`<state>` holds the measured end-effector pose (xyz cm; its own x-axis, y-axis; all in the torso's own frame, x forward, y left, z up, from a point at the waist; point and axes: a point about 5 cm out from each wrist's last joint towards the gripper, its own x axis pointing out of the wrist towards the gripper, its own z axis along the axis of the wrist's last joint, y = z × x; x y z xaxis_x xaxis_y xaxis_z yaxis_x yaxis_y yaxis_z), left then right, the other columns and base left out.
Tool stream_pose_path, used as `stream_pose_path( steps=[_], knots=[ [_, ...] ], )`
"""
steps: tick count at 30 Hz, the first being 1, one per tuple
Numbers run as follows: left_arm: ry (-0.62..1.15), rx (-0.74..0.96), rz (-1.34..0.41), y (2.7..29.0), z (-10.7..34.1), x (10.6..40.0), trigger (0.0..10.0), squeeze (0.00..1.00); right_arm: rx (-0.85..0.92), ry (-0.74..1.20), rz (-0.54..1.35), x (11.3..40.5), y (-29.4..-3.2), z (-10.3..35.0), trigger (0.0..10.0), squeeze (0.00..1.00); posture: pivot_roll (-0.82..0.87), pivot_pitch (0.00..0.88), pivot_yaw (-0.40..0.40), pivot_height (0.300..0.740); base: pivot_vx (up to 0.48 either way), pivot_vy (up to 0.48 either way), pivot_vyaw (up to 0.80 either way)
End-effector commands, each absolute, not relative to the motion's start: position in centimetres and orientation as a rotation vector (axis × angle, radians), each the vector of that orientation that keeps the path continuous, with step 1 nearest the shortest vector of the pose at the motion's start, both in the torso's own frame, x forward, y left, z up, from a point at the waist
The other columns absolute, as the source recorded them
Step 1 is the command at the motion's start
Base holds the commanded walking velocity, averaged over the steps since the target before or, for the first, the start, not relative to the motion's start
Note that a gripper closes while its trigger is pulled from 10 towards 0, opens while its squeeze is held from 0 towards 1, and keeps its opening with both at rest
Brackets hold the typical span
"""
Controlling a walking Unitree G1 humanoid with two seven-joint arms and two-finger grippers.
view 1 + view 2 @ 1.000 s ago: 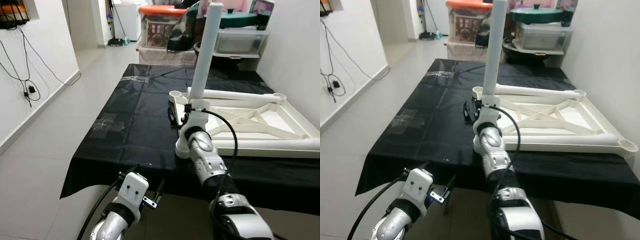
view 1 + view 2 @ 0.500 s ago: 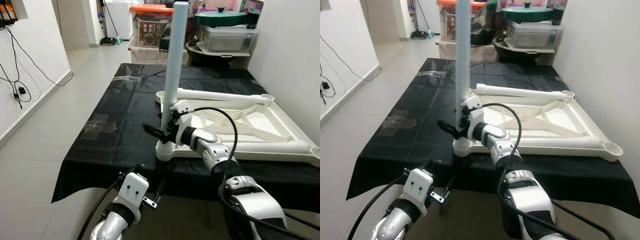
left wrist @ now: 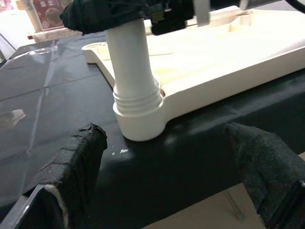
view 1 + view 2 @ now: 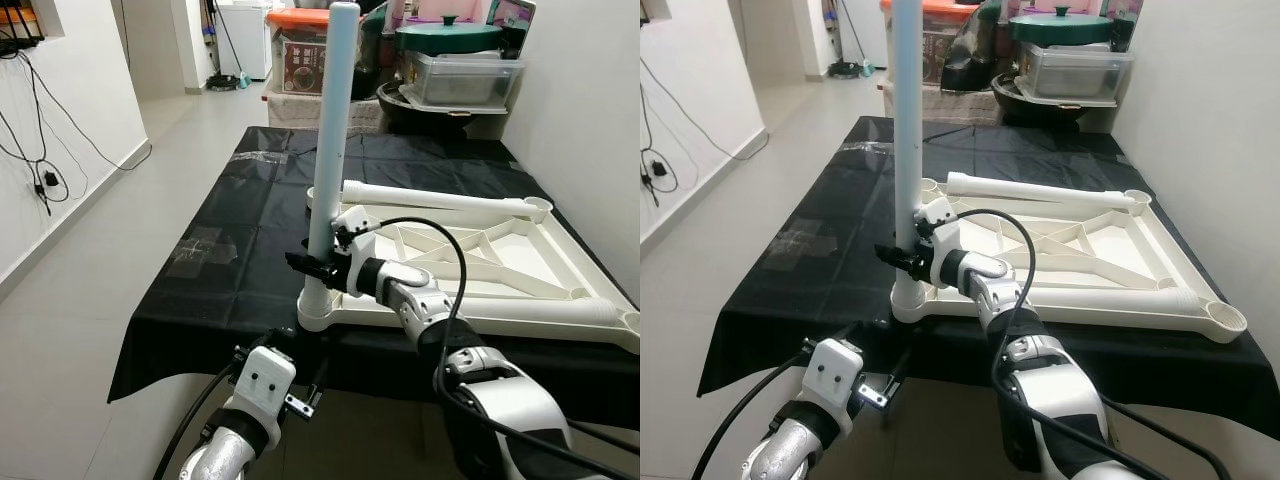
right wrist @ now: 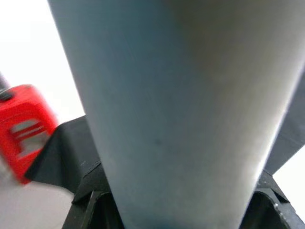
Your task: Building children table
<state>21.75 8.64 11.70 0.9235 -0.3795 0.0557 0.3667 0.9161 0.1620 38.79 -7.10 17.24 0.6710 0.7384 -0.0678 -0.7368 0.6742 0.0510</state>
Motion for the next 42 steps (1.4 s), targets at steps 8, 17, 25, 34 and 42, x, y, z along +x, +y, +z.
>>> stream_pose_path(
  steps=[8, 17, 25, 34, 42],
  knots=[
    [-0.073, 0.142, -0.38, 8.6, 11.6, 21.7, 10.0, 0.0, 0.063, 0.135, -0.033, 39.4, -12.6, 14.6, 0.0, 0.0, 0.07, 0.0, -0.07, 0.74, 0.0, 0.0, 0.0],
    [-0.07, 0.144, -0.385, 8.6, 11.5, 22.0, 10.0, 0.0, 0.117, 0.06, -0.363, 37.6, -13.5, 14.8, 0.0, 0.0, 0.07, 0.0, -0.066, 0.74, 0.0, 0.0, 0.0],
    [-0.064, 0.142, -0.382, 8.6, 11.4, 22.1, 10.0, 0.0, 0.197, -0.049, -0.067, 37.8, -8.5, 16.2, 10.0, 1.0, 0.07, 0.0, -0.065, 0.74, 0.0, 0.0, 0.0],
    [-0.067, 0.141, -0.383, 8.5, 11.4, 22.3, 10.0, 0.0, 0.073, -0.032, 0.287, 38.6, -9.9, 16.4, 10.0, 0.0, 0.07, 0.0, -0.066, 0.74, 0.0, 0.0, 0.0],
    [-0.064, 0.142, -0.391, 8.5, 11.1, 22.6, 10.0, 0.0, 0.03, 0.122, 0.798, 37.9, -10.2, 15.3, 10.0, 0.0, 0.07, 0.0, -0.065, 0.74, 0.0, 0.0, 0.0]
  ],
)
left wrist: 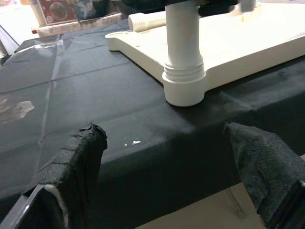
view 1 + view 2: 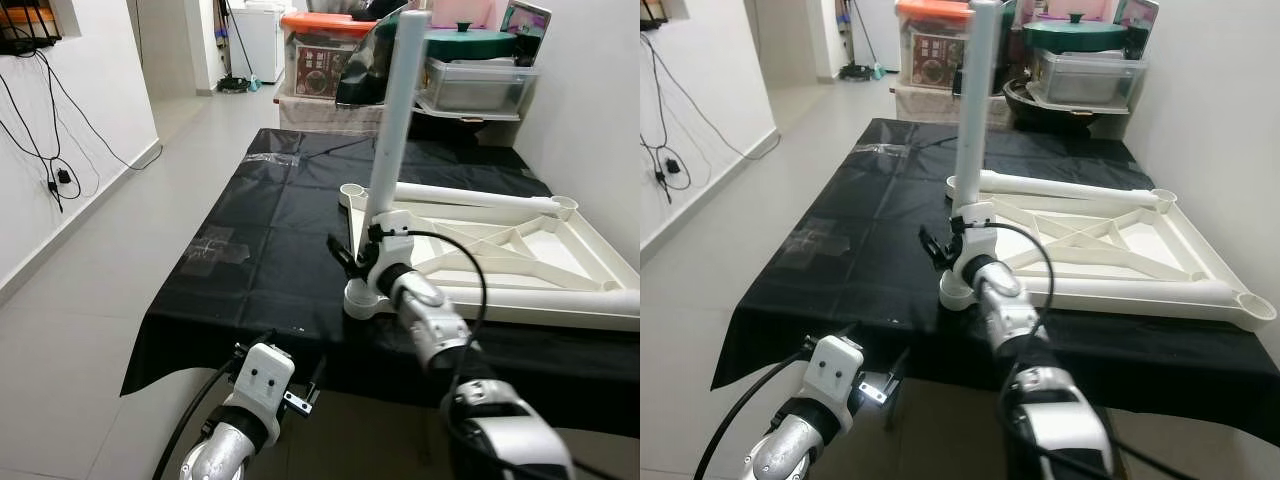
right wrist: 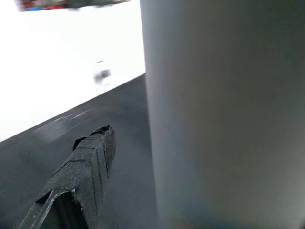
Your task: Building children table
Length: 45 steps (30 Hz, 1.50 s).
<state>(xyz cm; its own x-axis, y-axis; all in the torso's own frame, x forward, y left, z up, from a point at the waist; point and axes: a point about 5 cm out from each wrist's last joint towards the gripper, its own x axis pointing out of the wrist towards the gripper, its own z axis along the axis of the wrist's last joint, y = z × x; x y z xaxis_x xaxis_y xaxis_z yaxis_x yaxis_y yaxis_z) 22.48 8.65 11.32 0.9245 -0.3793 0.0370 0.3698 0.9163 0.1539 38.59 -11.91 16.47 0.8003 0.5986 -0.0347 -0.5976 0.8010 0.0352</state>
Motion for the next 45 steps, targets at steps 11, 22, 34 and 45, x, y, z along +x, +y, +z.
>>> stream_pose_path(
  steps=[11, 22, 34, 45],
  knots=[
    [-0.063, 0.146, -0.387, 8.5, 10.9, 22.7, 10.0, 0.0, 0.024, 0.191, 1.134, 36.8, -8.4, 15.0, 10.0, 0.0, 0.09, 0.0, -0.073, 0.74, 0.0, 0.0, 0.0],
    [-0.058, 0.145, -0.389, 8.6, 10.7, 22.6, 10.0, 0.0, 0.071, 0.138, 0.883, 37.6, -7.9, 14.6, 0.0, 0.0, 0.08, 0.0, -0.067, 0.74, 0.0, 0.0, 0.0],
    [-0.054, 0.144, -0.404, 8.6, 10.6, 22.8, 10.0, 0.0, 0.071, 0.131, -0.126, 37.8, -14.1, 12.8, 0.0, 0.0, 0.06, 0.0, -0.055, 0.74, 0.0, 0.0, 0.0],
    [-0.051, 0.143, -0.405, 8.6, 10.6, 23.0, 10.0, 0.0, 0.085, 0.08, -0.375, 35.5, -13.3, 12.7, 0.0, 0.0, 0.06, 0.0, -0.053, 0.74, 0.0, 0.0, 0.0]
  ],
)
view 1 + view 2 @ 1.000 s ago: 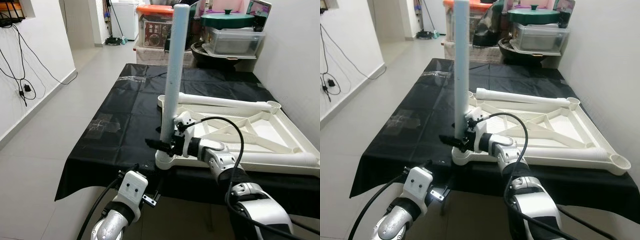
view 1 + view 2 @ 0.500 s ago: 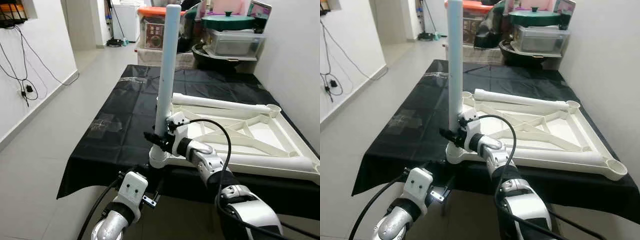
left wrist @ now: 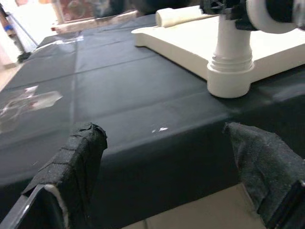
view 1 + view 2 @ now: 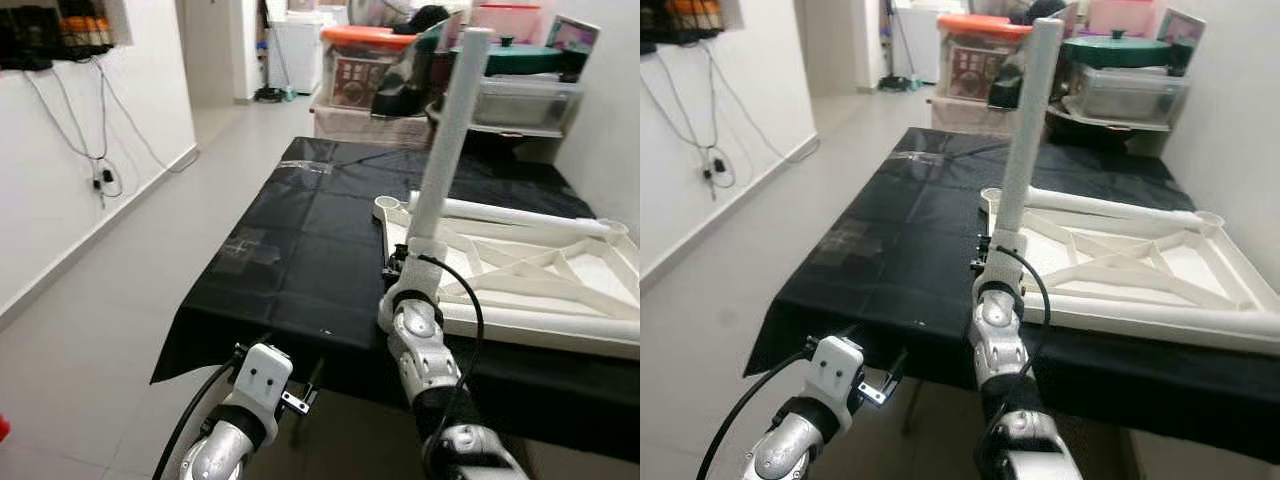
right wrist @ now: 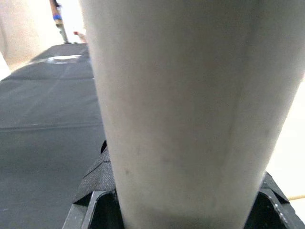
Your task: Building children table
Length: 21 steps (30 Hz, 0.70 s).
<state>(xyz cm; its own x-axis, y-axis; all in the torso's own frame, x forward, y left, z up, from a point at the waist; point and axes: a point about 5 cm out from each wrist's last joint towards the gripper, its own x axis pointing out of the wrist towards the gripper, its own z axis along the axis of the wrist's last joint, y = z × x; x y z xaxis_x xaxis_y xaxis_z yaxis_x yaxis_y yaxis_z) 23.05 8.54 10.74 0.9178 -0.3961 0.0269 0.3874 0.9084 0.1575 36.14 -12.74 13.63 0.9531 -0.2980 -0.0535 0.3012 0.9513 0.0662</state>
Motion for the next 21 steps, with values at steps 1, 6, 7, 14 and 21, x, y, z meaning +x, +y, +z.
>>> stream_pose_path(
  steps=[1, 6, 7, 14, 21],
  knots=[
    [-0.051, 0.142, -0.404, 8.6, 10.6, 23.0, 10.0, 0.0, 0.116, 0.071, -0.335, 35.6, -12.3, 12.9, 4.2, 0.0, 0.06, 0.0, -0.056, 0.74, 0.0, 0.0, 0.0],
    [-0.052, 0.142, -0.403, 8.6, 10.6, 23.1, 10.0, 0.0, 0.197, -0.03, -0.063, 36.2, -8.6, 14.8, 10.0, 1.0, 0.06, 0.0, -0.054, 0.74, 0.0, 0.0, 0.0],
    [-0.052, 0.142, -0.403, 8.6, 10.6, 23.1, 10.0, 0.0, 0.197, -0.03, -0.063, 36.2, -8.6, 14.8, 10.0, 1.0, 0.06, 0.0, -0.054, 0.74, 0.0, 0.0, 0.0],
    [-0.052, 0.14, -0.404, 8.6, 10.6, 23.2, 10.0, 0.0, 0.215, -0.056, 0.253, 37.1, -8.6, 15.6, 10.0, 0.0, 0.06, 0.0, -0.052, 0.74, 0.0, 0.0, 0.0],
    [-0.053, 0.139, -0.405, 8.6, 10.6, 23.3, 10.0, 0.0, 0.215, 0.082, 0.689, 37.2, -10.0, 14.9, 10.0, 0.0, 0.06, 0.0, -0.055, 0.74, 0.0, 0.0, 0.0]
  ],
)
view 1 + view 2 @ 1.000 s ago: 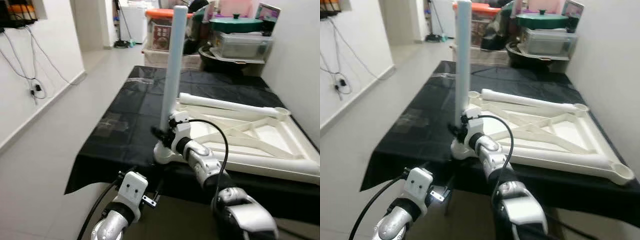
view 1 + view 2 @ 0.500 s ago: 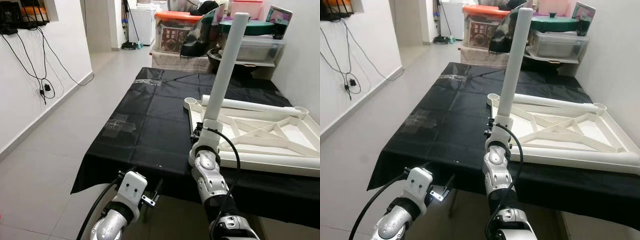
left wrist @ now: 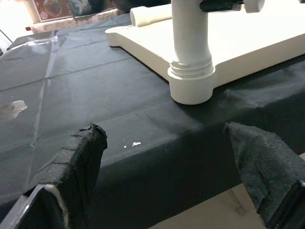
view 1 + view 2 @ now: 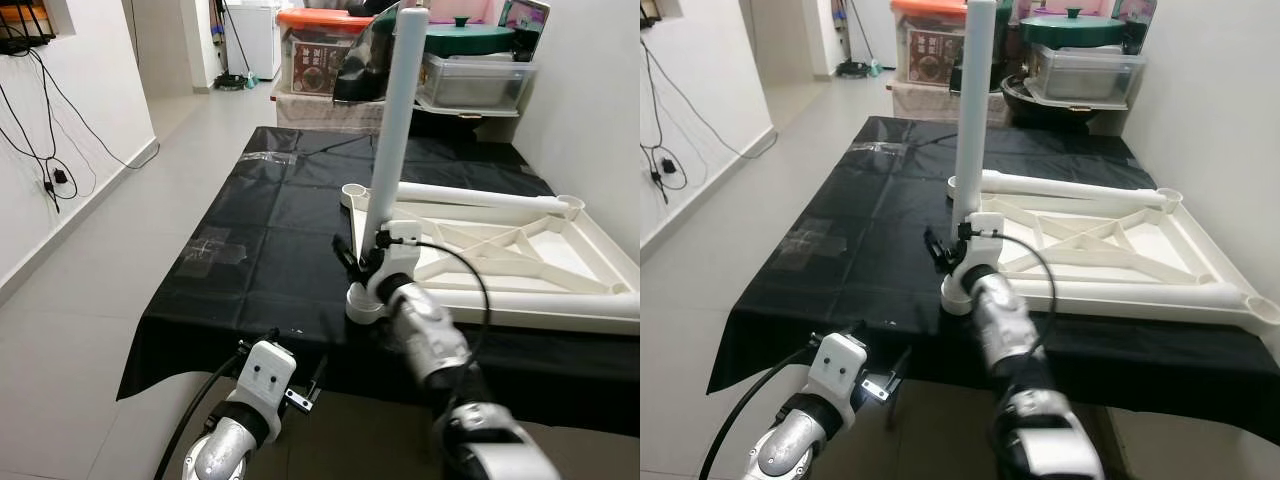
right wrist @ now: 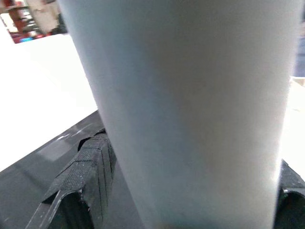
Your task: Building children table
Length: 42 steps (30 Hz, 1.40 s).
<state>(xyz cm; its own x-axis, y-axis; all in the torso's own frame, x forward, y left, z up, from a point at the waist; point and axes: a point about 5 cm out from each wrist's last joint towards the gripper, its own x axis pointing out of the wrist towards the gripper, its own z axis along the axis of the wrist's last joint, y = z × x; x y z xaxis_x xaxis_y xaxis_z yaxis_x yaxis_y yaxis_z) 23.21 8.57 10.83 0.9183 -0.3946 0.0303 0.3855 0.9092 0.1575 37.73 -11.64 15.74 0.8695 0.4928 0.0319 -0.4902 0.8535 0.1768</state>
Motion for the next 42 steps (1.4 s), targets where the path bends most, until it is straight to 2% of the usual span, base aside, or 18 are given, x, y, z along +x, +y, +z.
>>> stream_pose_path(
  steps=[1, 2, 4, 7, 16, 17, 18, 19, 20, 23, 25, 26, 28, 29, 31, 34, 37, 42],
  knots=[
    [-0.053, 0.139, -0.405, 8.6, 10.6, 23.3, 10.0, 0.0, 0.215, 0.082, 0.689, 37.2, -10.0, 14.9, 10.0, 0.0, 0.06, 0.0, -0.055, 0.74, 0.0, 0.0, 0.0],
    [-0.052, 0.139, -0.405, 8.5, 10.6, 23.3, 10.0, 0.0, 0.205, 0.113, 0.793, 36.9, -9.8, 14.7, 10.0, 0.0, 0.07, 0.0, -0.059, 0.74, 0.0, 0.0, 0.0],
    [-0.052, 0.139, -0.405, 8.5, 10.6, 23.3, 10.0, 0.0, 0.205, 0.113, 0.793, 36.9, -9.8, 14.7, 10.0, 0.0, 0.07, 0.0, -0.059, 0.74, 0.0, 0.0, 0.0],
    [-0.053, 0.14, -0.403, 8.6, 10.6, 23.3, 10.0, 0.0, 0.18, 0.168, 1.078, 35.9, -8.4, 14.5, 10.0, 0.0, 0.08, 0.0, -0.064, 0.74, 0.0, 0.0, 0.0],
    [-0.052, 0.141, -0.401, 8.6, 10.6, 23.2, 10.0, 0.0, 0.182, 0.161, 1.298, 35.3, -6.8, 15.4, 9.7, 0.0, 0.09, 0.0, -0.068, 0.74, 0.0, 0.0, 0.0],
    [-0.051, 0.141, -0.401, 8.6, 10.6, 23.2, 10.0, 0.0, 0.167, 0.159, 1.322, 35.2, -6.5, 15.5, 5.7, 0.0, 0.09, 0.0, -0.068, 0.74, 0.0, 0.0, 0.0],
    [-0.051, 0.141, -0.401, 8.6, 10.6, 23.2, 10.0, 0.0, 0.167, 0.159, 1.322, 35.2, -6.5, 15.5, 5.7, 0.0, 0.09, 0.0, -0.068, 0.74, 0.0, 0.0, 0.0],
    [-0.05, 0.14, -0.401, 8.6, 10.6, 23.2, 10.0, 0.0, 0.158, 0.156, 1.323, 35.3, -6.3, 15.5, 0.0, 0.0, 0.09, 0.0, -0.069, 0.74, 0.0, 0.0, 0.0],
    [-0.05, 0.139, -0.401, 8.6, 10.6, 23.2, 10.0, 0.0, 0.133, 0.155, 1.254, 35.6, -6.2, 15.3, 0.0, 0.0, 0.09, 0.0, -0.069, 0.74, 0.0, 0.0, 0.0],
    [-0.05, 0.139, -0.401, 8.6, 10.6, 23.2, 10.0, 0.0, 0.133, 0.155, 1.254, 35.6, -6.2, 15.3, 0.0, 0.0, 0.09, 0.0, -0.069, 0.74, 0.0, 0.0, 0.0],
    [-0.048, 0.138, -0.402, 8.6, 10.6, 23.1, 10.0, 0.0, 0.113, 0.123, 1.061, 36.5, -6.5, 15.1, 0.0, 0.0, 0.08, 0.0, -0.067, 0.74, 0.0, 0.0, 0.0],
    [-0.048, 0.138, -0.402, 8.6, 10.6, 23.1, 10.0, 0.0, 0.113, 0.123, 1.061, 36.5, -6.5, 15.1, 0.0, 0.0, 0.08, 0.0, -0.067, 0.74, 0.0, 0.0, 0.0],
    [-0.047, 0.137, -0.404, 8.6, 10.6, 23.2, 10.0, 0.0, 0.122, 0.095, 0.667, 38.2, -7.9, 15.2, 0.0, 0.0, 0.08, 0.0, -0.063, 0.74, 0.0, 0.0, 0.0],
    [-0.047, 0.137, -0.404, 8.6, 10.6, 23.2, 10.0, 0.0, 0.122, 0.095, 0.667, 38.2, -7.9, 15.2, 0.0, 0.0, 0.08, 0.0, -0.063, 0.74, 0.0, 0.0, 0.0],
    [-0.047, 0.137, -0.405, 8.6, 10.5, 23.2, 10.0, 0.0, 0.131, 0.093, 0.328, 39.0, -9.9, 15.0, 0.0, 0.0, 0.08, 0.0, -0.06, 0.74, 0.0, 0.0, 0.0],
    [-0.046, 0.137, -0.405, 8.6, 10.5, 23.2, 10.0, 0.0, 0.125, 0.094, 0.186, 39.0, -11.0, 14.8, 0.0, 0.0, 0.07, 0.0, -0.058, 0.74, 0.0, 0.0, 0.0],
    [-0.045, 0.137, -0.408, 8.6, 10.5, 23.3, 10.0, 0.0, 0.09, 0.041, -0.133, 38.0, -13.0, 14.8, 0.0, 0.0, 0.07, 0.0, -0.057, 0.74, 0.0, 0.0, 0.0],
    [-0.045, 0.137, -0.409, 8.6, 10.4, 23.3, 10.0, 0.0, 0.124, -0.006, -0.279, 36.5, -12.0, 14.6, 0.0, 0.0, 0.07, 0.0, -0.063, 0.74, 0.0, 0.0, 0.0]
  ],
)
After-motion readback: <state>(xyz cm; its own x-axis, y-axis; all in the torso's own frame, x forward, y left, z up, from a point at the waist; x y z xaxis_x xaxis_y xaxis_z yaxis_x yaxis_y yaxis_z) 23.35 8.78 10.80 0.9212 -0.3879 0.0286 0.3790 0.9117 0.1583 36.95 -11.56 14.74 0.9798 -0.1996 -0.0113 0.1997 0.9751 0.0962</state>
